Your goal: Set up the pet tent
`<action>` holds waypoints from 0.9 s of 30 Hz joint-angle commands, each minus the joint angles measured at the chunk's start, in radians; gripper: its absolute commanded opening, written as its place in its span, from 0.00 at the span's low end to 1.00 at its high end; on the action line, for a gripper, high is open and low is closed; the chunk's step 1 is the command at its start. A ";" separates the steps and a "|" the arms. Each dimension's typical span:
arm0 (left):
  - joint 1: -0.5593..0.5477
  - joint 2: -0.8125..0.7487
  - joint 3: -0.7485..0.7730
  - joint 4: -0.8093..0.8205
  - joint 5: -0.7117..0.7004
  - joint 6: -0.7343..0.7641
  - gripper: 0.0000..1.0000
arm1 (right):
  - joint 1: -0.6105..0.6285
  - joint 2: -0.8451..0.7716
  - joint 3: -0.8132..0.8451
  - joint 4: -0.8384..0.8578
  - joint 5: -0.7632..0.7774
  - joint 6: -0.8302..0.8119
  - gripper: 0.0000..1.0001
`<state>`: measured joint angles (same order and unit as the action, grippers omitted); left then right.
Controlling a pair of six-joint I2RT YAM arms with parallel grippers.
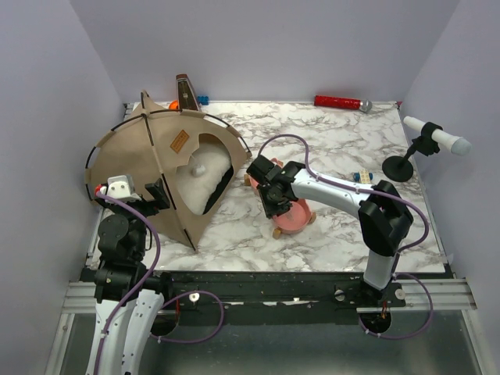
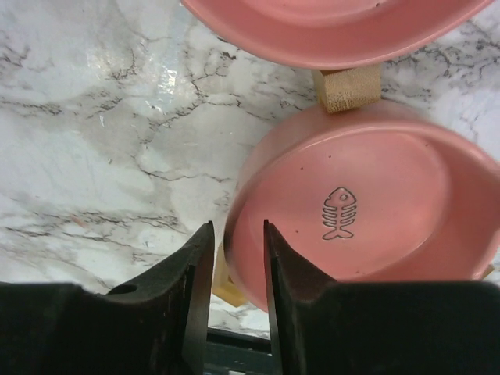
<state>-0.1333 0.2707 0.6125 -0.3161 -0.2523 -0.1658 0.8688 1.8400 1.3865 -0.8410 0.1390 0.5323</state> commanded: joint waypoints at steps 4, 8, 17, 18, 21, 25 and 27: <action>-0.003 -0.019 -0.006 0.004 -0.035 0.008 0.99 | 0.011 -0.024 0.012 0.032 0.035 -0.040 0.56; -0.003 -0.033 -0.010 0.012 -0.039 0.008 0.99 | 0.010 -0.058 0.013 0.055 0.040 -0.045 0.70; -0.003 -0.028 0.001 0.000 -0.097 -0.002 0.99 | -0.030 -0.128 0.031 0.194 0.101 -0.146 0.88; -0.003 -0.032 0.002 -0.001 -0.102 -0.004 0.99 | -0.050 -0.130 0.027 0.211 0.093 -0.151 0.88; -0.003 -0.043 0.000 0.002 -0.118 -0.006 0.99 | -0.144 -0.162 -0.019 0.298 0.033 -0.161 0.88; -0.002 -0.049 0.002 0.003 -0.139 -0.011 0.99 | -0.296 -0.240 -0.118 0.421 -0.054 -0.150 0.88; -0.004 -0.046 0.007 -0.002 -0.148 -0.014 0.99 | -0.381 -0.287 -0.168 0.470 -0.062 -0.146 0.89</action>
<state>-0.1333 0.2344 0.6121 -0.3161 -0.3496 -0.1692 0.6121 1.6508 1.2987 -0.5064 0.1371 0.3939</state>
